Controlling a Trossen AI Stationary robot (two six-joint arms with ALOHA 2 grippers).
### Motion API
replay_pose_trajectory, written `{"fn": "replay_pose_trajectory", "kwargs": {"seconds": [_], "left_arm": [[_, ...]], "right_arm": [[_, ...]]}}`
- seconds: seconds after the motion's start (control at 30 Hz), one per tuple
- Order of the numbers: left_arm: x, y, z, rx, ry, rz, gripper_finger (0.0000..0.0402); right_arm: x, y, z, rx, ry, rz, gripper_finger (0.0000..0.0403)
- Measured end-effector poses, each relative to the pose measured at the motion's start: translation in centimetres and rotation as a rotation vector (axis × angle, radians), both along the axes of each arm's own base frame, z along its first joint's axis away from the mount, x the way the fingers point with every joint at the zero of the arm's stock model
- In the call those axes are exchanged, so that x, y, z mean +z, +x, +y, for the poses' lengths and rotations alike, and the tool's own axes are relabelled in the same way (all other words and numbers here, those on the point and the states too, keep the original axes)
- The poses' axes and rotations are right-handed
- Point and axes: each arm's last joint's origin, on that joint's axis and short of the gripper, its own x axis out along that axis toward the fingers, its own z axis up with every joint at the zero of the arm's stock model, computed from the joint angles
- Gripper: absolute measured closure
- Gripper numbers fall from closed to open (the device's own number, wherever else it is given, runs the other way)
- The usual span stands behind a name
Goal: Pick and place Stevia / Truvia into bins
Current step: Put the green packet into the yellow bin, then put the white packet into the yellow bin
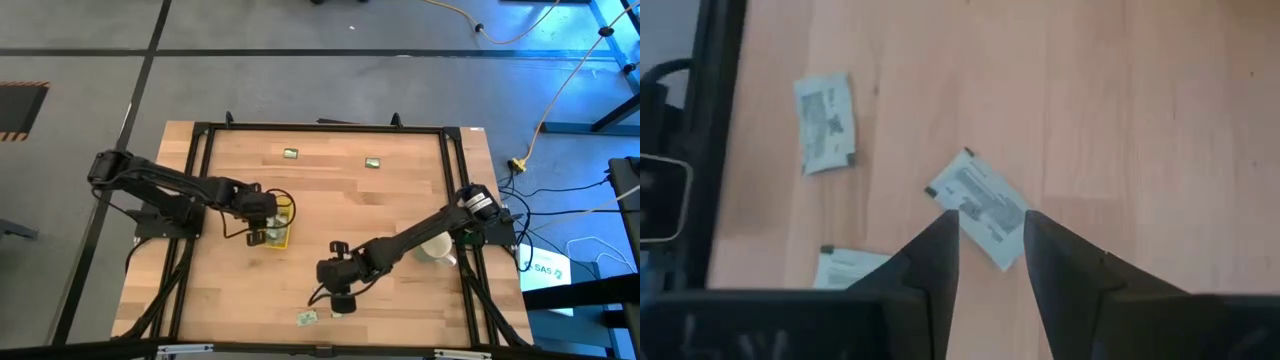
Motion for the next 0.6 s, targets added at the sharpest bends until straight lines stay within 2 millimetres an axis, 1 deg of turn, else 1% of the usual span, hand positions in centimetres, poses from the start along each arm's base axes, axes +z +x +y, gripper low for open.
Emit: {"fn": "replay_pose_trajectory", "kwargs": {"seconds": [0.13, 0.23, 0.43, 0.5, 0.6], "left_arm": [[1.1, -0.3, 0.1, 0.005, -0.005, -0.071, 0.0307], [2.1, -0.5, 0.1, 0.002, -0.013, -0.143, 0.0300], [4.2, -0.6, 0.0, -0.013, -0.050, -0.324, 0.0303], [4.7, -0.5, 0.0, -0.013, -0.053, -0.370, 0.0303], [5.1, -0.6, 0.0, -0.014, -0.056, -0.407, 0.0302]], "right_arm": [[-1.5, -0.5, -0.2, 0.004, -0.002, -0.007, 0.0283], [-2.5, -0.9, -0.3, 0.008, -0.007, -0.001, 0.0283], [-3.4, -0.8, -0.3, 0.069, -0.044, -0.015, 0.0283], [-3.9, -0.6, -0.2, 0.085, -0.048, -0.029, 0.0283], [-4.8, -0.5, -0.2, 0.089, -0.062, -0.001, 0.0283]]}}
